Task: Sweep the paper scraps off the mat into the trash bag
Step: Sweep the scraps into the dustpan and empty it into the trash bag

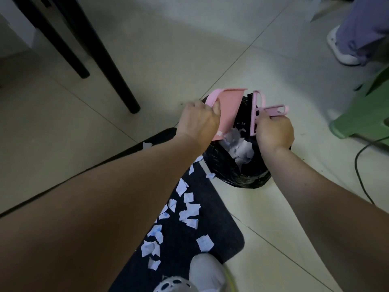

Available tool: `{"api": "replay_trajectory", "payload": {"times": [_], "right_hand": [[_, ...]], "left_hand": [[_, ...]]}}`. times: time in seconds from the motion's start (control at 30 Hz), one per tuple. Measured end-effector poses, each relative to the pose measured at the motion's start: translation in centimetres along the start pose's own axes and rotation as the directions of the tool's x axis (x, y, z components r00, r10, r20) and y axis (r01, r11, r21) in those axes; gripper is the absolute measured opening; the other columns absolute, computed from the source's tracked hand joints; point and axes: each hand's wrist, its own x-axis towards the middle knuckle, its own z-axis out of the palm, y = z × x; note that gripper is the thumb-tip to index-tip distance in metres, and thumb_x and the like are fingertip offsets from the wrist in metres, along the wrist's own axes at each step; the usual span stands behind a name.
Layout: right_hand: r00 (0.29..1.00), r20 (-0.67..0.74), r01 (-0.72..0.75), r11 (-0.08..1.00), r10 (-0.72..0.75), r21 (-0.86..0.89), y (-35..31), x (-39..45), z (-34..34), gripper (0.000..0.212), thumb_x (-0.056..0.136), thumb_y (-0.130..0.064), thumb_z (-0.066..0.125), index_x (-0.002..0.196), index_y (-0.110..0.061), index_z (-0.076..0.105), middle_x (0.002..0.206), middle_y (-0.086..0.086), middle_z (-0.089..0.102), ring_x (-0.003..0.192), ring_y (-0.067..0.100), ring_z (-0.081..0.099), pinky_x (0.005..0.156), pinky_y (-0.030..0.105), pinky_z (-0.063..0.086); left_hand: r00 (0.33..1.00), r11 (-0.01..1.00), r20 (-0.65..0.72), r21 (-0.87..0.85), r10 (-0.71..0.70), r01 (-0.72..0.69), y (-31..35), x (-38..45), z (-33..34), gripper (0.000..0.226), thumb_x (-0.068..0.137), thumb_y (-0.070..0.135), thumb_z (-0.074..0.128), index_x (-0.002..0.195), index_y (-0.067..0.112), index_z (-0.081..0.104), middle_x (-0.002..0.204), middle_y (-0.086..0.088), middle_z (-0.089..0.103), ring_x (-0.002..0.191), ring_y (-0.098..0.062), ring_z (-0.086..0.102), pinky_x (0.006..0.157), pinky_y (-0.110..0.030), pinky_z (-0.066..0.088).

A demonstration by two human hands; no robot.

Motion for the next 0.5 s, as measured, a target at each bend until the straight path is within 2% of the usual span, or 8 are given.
{"api": "replay_trajectory", "payload": {"times": [0.17, 0.33, 0.4, 0.5], "right_hand": [[0.999, -0.023, -0.046, 0.997, 0.048, 0.062, 0.25, 0.05, 0.12, 0.039, 0.092, -0.038, 0.044, 0.094, -0.01, 0.071, 0.094, 0.008, 0.07, 0.088, 0.032, 0.063, 0.076, 0.032, 0.046], [0.996, 0.006, -0.09, 0.953, 0.092, 0.288, -0.19, -0.49, 0.07, 0.033, 0.083, -0.032, 0.047, 0.078, -0.011, 0.072, 0.078, 0.004, 0.073, 0.078, 0.027, 0.068, 0.079, 0.037, 0.054], [0.996, -0.031, -0.07, 0.945, 0.085, 0.321, -0.45, -0.62, -0.18, 0.034, 0.085, -0.031, 0.047, 0.079, -0.01, 0.073, 0.075, 0.0, 0.071, 0.073, 0.023, 0.065, 0.073, 0.032, 0.051], [0.994, -0.102, -0.022, 0.971, 0.048, 0.238, -0.39, -0.59, -0.5, 0.036, 0.093, -0.031, 0.043, 0.087, -0.013, 0.073, 0.077, -0.002, 0.066, 0.07, 0.019, 0.057, 0.066, 0.025, 0.037]], "left_hand": [[0.991, 0.98, 0.037, -0.15, -0.125, 0.129, 0.76, 0.13, 0.51, 0.082, 0.083, -0.003, 0.051, 0.151, 0.004, 0.007, 0.104, -0.01, 0.059, 0.098, -0.029, 0.055, 0.063, -0.033, 0.031], [0.984, 0.968, 0.104, -0.191, -0.146, 0.164, 0.81, -0.13, 0.88, 0.084, 0.08, -0.004, 0.053, 0.151, 0.005, 0.01, 0.101, -0.008, 0.061, 0.089, -0.027, 0.056, 0.058, -0.031, 0.03], [0.975, 0.964, 0.138, -0.179, -0.172, 0.195, 0.49, -0.33, 1.01, 0.083, 0.081, -0.001, 0.054, 0.151, 0.004, 0.01, 0.099, -0.008, 0.061, 0.083, -0.025, 0.05, 0.051, -0.03, 0.027], [0.967, 0.962, 0.152, -0.155, -0.204, 0.227, 0.09, -0.45, 0.91, 0.081, 0.083, 0.003, 0.055, 0.151, 0.003, 0.01, 0.089, -0.008, 0.056, 0.083, -0.024, 0.049, 0.051, -0.03, 0.026]]}}
